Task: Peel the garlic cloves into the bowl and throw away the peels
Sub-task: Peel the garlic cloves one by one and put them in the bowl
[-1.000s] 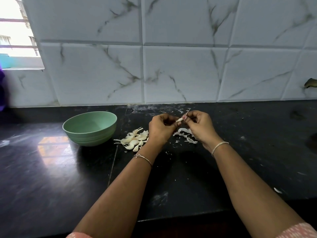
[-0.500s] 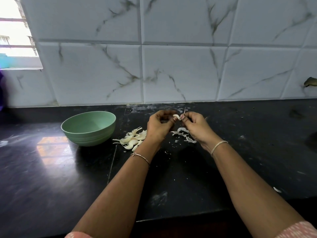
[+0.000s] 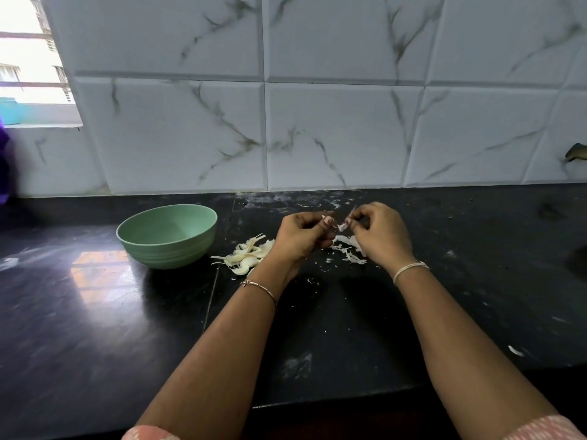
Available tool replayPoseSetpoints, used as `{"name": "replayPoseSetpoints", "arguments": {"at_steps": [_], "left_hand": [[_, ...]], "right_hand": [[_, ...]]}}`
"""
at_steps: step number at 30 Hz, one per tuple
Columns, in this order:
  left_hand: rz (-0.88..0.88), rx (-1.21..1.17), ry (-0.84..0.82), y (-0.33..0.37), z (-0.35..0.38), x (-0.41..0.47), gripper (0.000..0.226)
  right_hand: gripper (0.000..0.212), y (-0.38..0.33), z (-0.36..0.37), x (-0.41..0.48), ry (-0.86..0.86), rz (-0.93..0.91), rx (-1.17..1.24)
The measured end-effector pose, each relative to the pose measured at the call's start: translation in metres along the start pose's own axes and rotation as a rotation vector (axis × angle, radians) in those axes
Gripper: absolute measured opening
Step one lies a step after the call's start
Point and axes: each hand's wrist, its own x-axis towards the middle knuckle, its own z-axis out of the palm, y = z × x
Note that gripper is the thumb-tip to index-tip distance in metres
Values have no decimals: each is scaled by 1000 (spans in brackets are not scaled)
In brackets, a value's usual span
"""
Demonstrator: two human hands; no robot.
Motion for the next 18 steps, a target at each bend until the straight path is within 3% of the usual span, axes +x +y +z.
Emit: {"name": "replayPoseSetpoints", "arguments": {"at_steps": [3,6,9,12,16,18], "left_hand": [[-68,-72,-45,2,0,-2,22],[-81,-119,-49,4,-1,-4,16],[-72,-130,-19,6,-1,-5,11],[-48,-102,9,6,1,-4,10],[-12,-39,40,5,2,-4,12],[10,-8,37,4,2,-4,11]], "right_hand": [[15,6,-6,0,-84,54,-98],[3,4,-10,-1,-98,72,-112],[22,4,-9,-1,-112,64,-58],[20,2,-5,-1,-132,63,156],[12,-12,-5,-2,-207,210,650],[4,-16,-7,-5,-213,215,747]]}}
